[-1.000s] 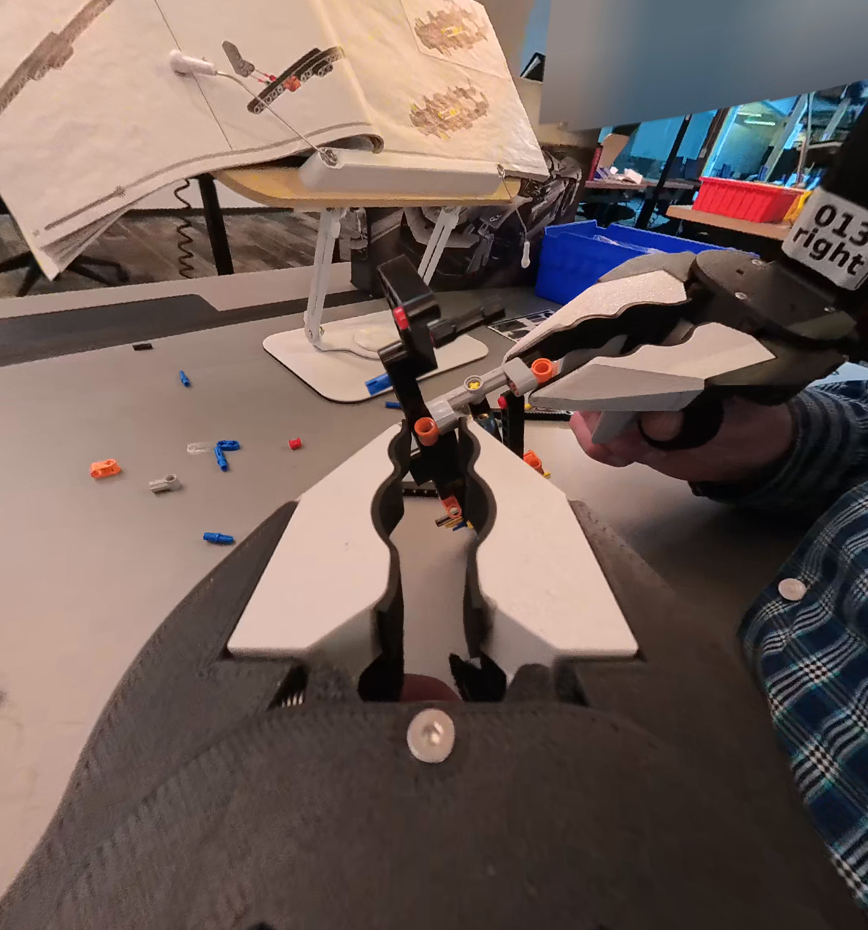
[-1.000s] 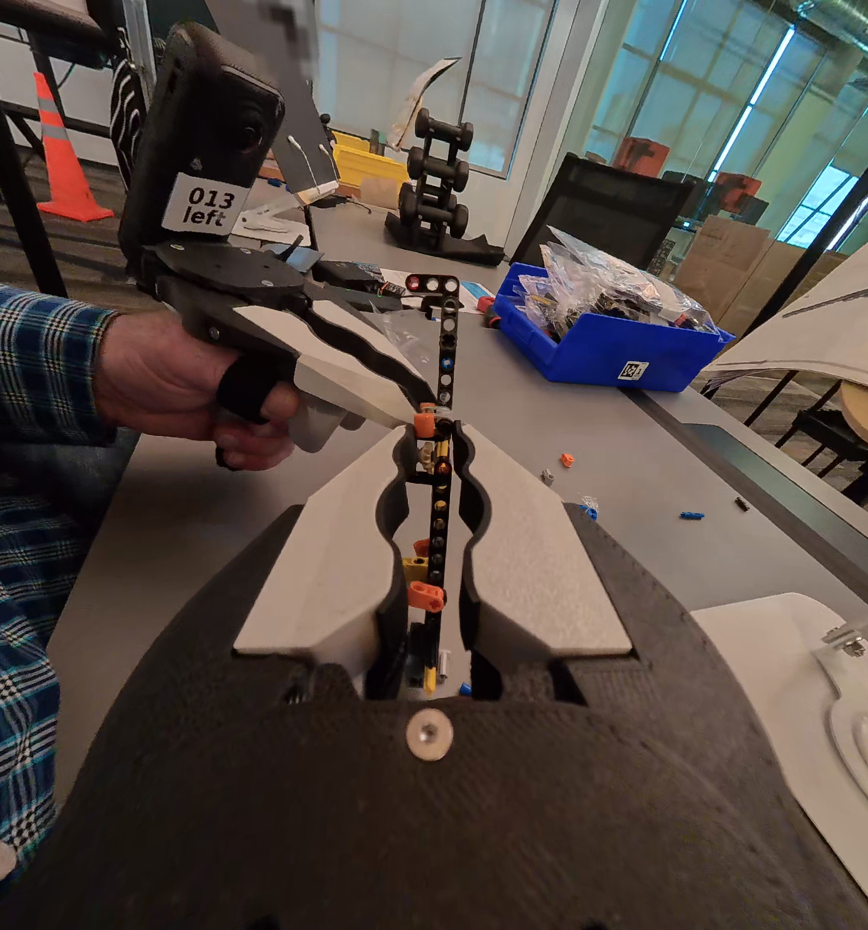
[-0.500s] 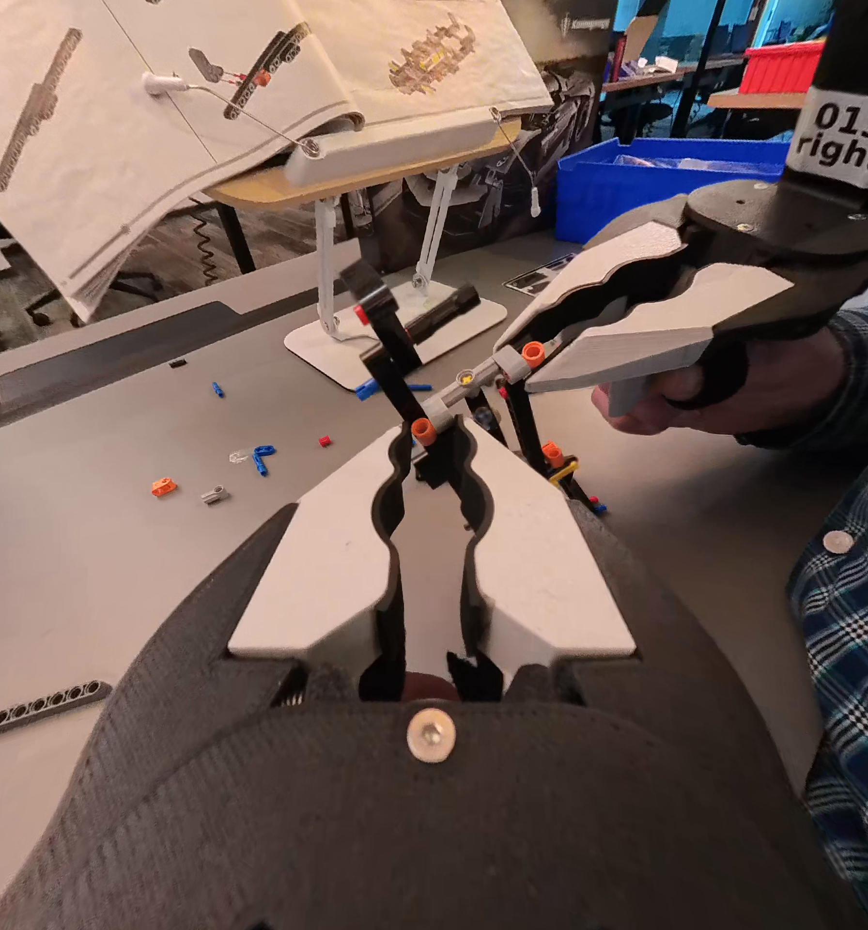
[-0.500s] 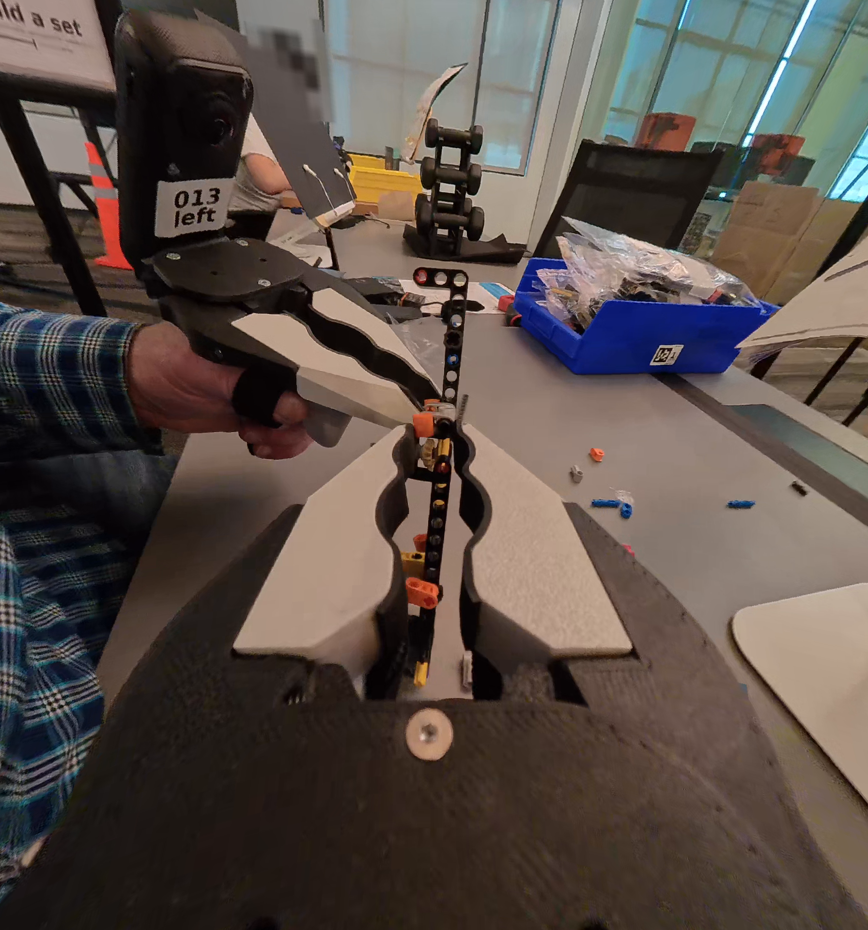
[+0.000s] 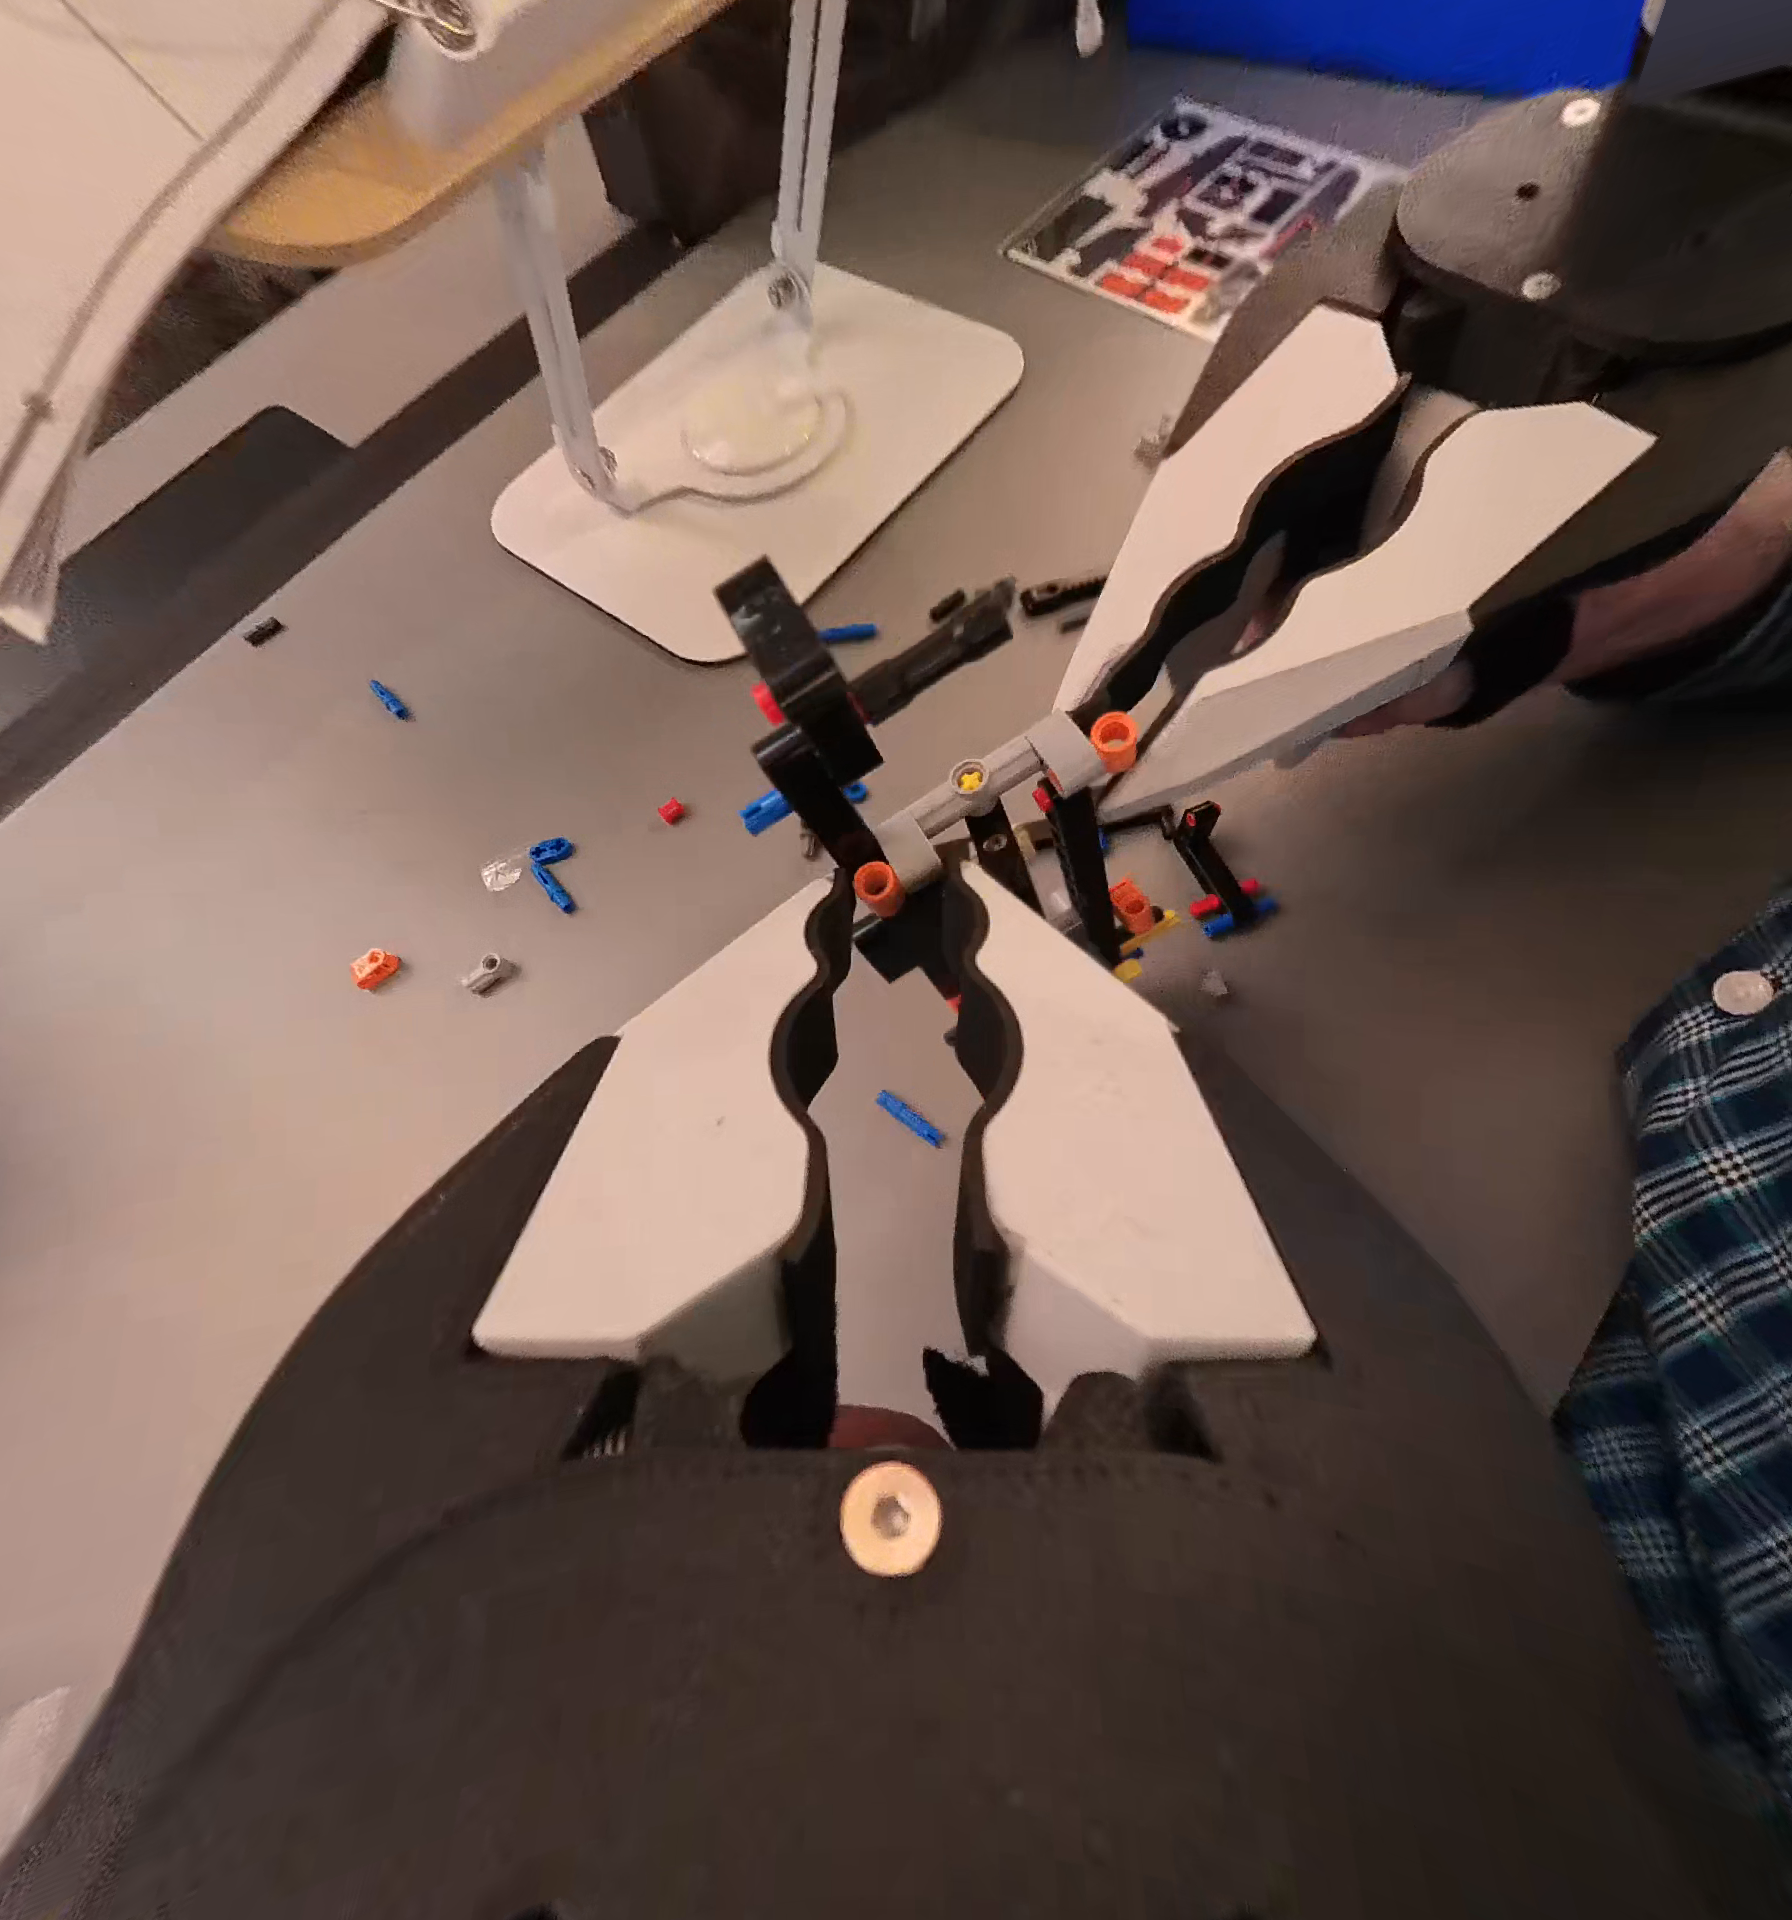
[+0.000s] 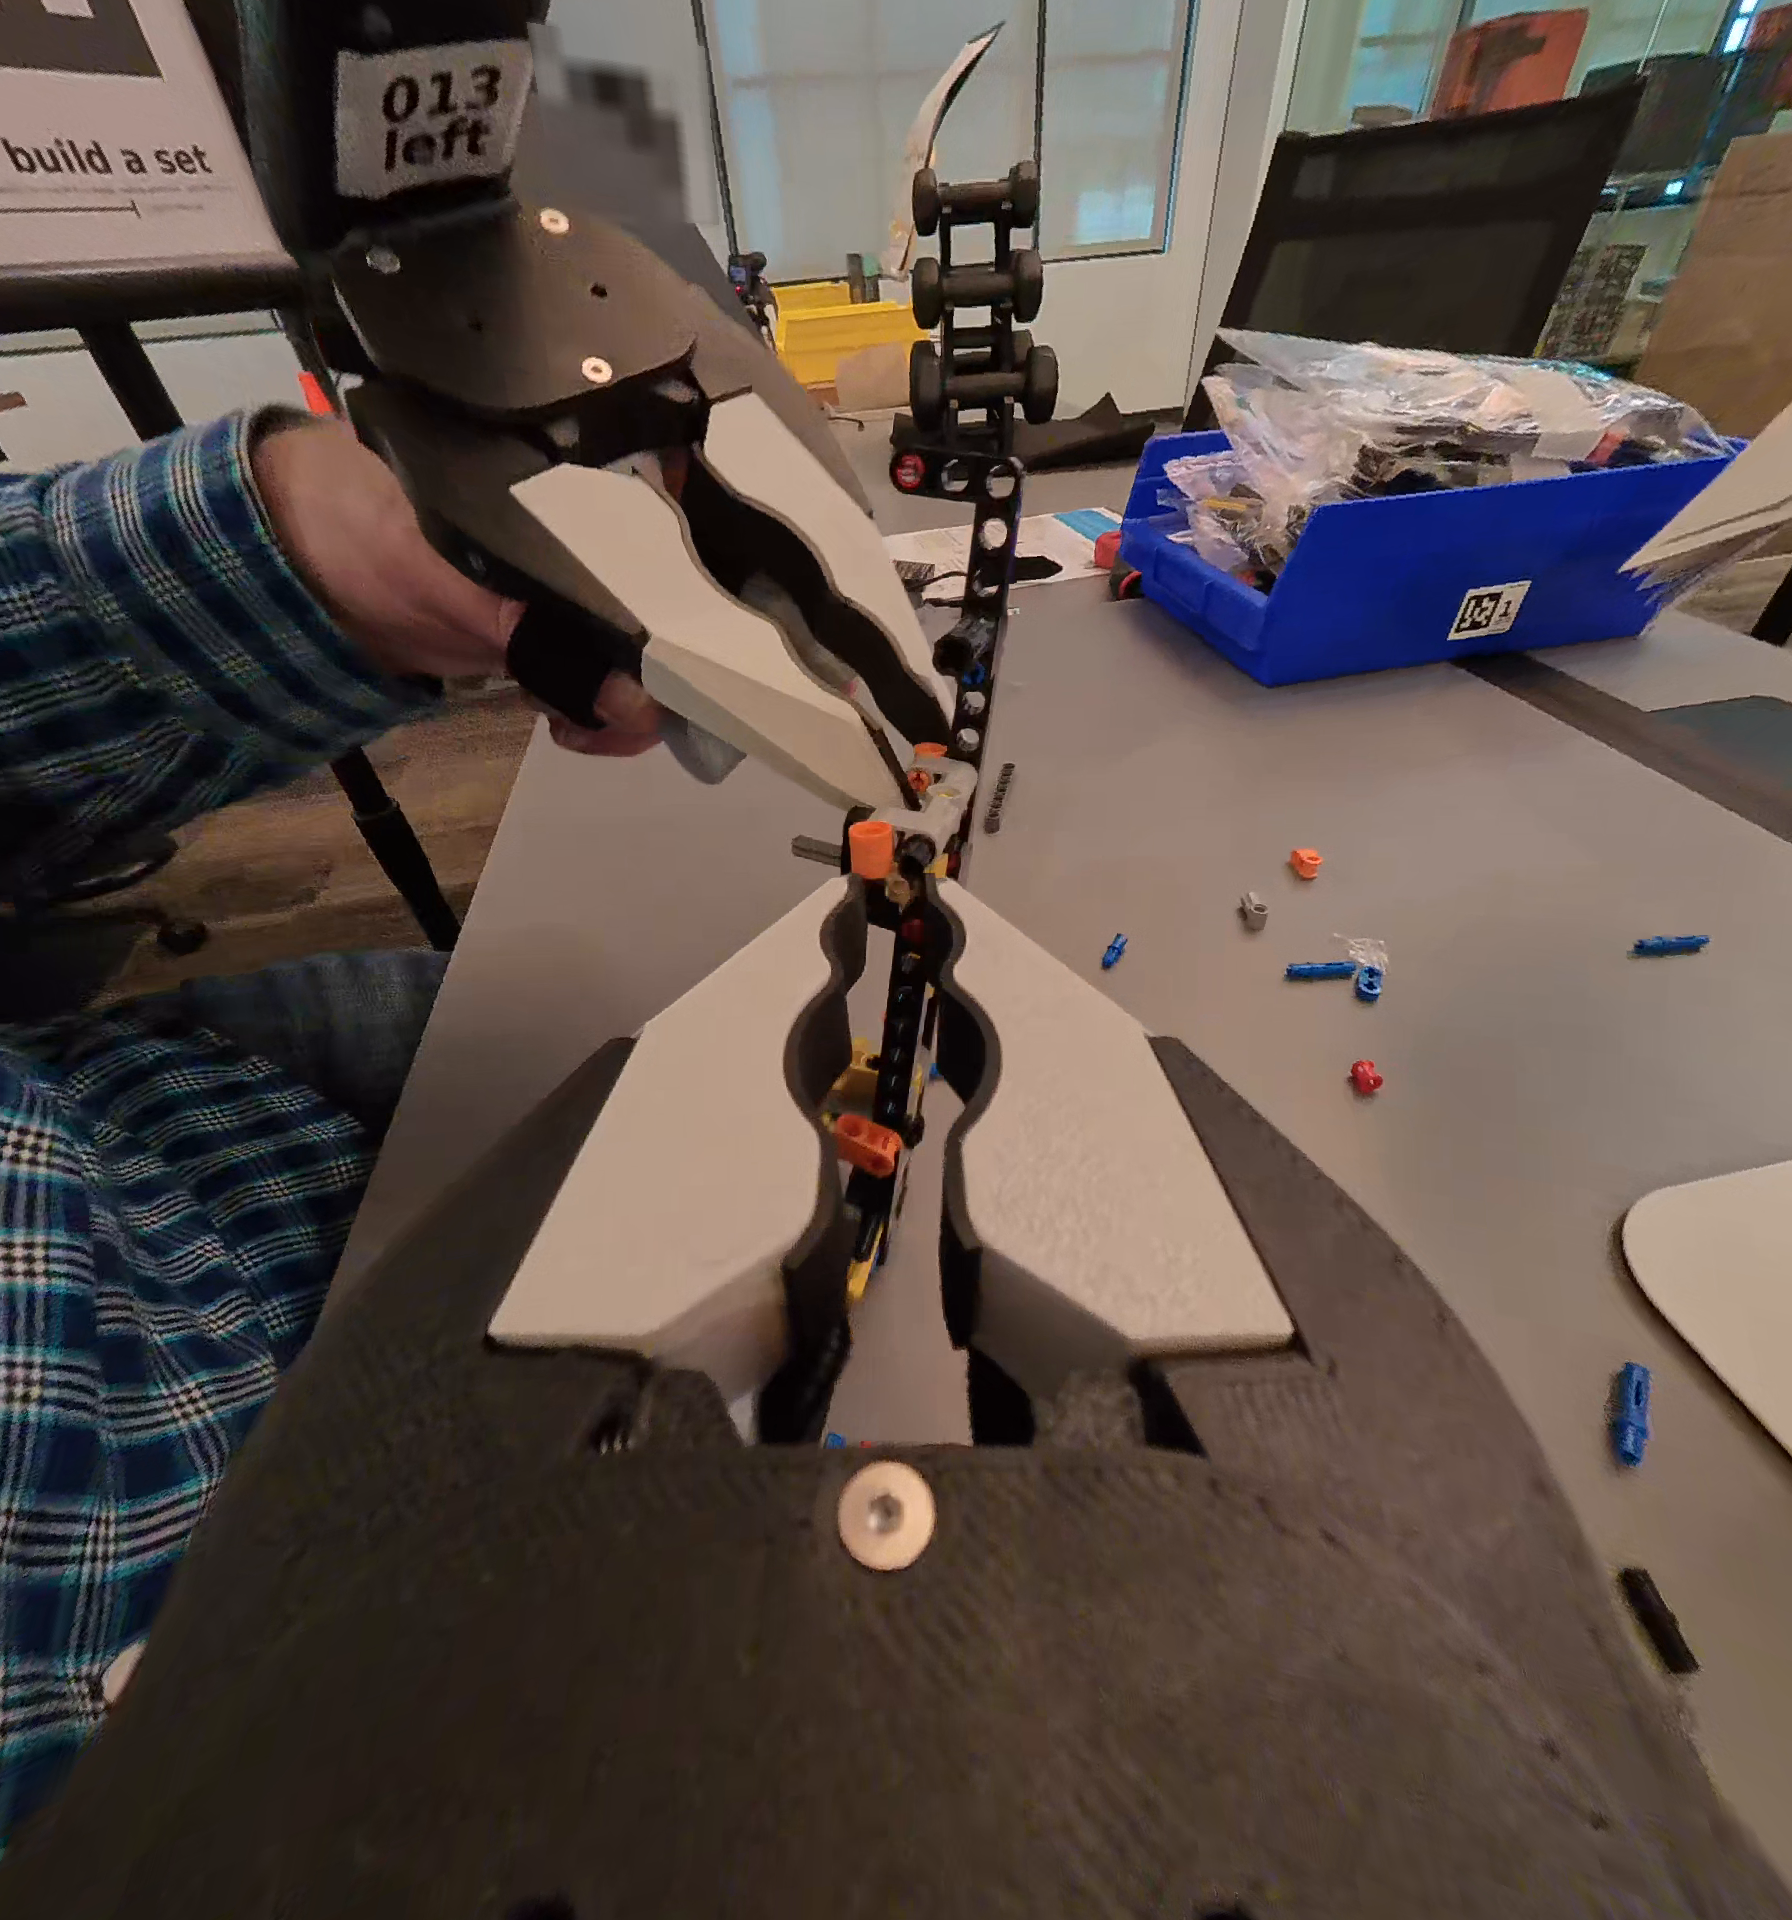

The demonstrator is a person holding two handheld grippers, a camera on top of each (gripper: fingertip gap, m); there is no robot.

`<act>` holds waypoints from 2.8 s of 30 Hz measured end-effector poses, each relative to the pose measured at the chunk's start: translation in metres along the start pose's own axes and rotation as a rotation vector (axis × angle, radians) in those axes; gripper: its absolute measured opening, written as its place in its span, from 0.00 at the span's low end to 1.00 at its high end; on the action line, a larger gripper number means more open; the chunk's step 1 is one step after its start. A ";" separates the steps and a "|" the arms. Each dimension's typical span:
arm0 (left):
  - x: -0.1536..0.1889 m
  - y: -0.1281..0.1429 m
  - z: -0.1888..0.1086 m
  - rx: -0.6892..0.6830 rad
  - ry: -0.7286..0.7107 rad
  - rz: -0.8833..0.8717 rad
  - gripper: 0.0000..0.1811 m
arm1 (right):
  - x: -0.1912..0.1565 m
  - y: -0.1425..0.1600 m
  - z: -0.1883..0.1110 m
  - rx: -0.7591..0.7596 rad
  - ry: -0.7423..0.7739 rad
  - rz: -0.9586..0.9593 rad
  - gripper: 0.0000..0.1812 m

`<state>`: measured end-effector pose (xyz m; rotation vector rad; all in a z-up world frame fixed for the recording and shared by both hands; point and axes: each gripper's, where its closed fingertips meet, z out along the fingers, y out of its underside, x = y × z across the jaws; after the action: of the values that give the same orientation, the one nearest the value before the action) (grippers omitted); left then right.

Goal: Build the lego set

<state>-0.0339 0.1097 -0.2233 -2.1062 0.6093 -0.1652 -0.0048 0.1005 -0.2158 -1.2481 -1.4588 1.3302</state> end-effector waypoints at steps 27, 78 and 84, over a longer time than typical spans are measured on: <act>0.003 0.038 -0.032 -0.619 0.257 0.130 0.08 | 0.027 0.023 -0.035 -0.165 -0.025 0.036 0.10; 0.022 0.085 0.047 -0.345 0.274 -0.343 0.10 | 0.034 0.061 -0.051 -0.199 -0.080 0.085 0.10; 0.000 0.084 0.040 -0.266 0.255 -0.487 0.07 | 0.037 0.059 -0.054 -0.190 -0.068 0.092 0.10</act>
<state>-0.0505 0.1005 -0.3147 -2.4849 0.2595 -0.6656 0.0487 0.1465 -0.2692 -1.4188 -1.6227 1.3301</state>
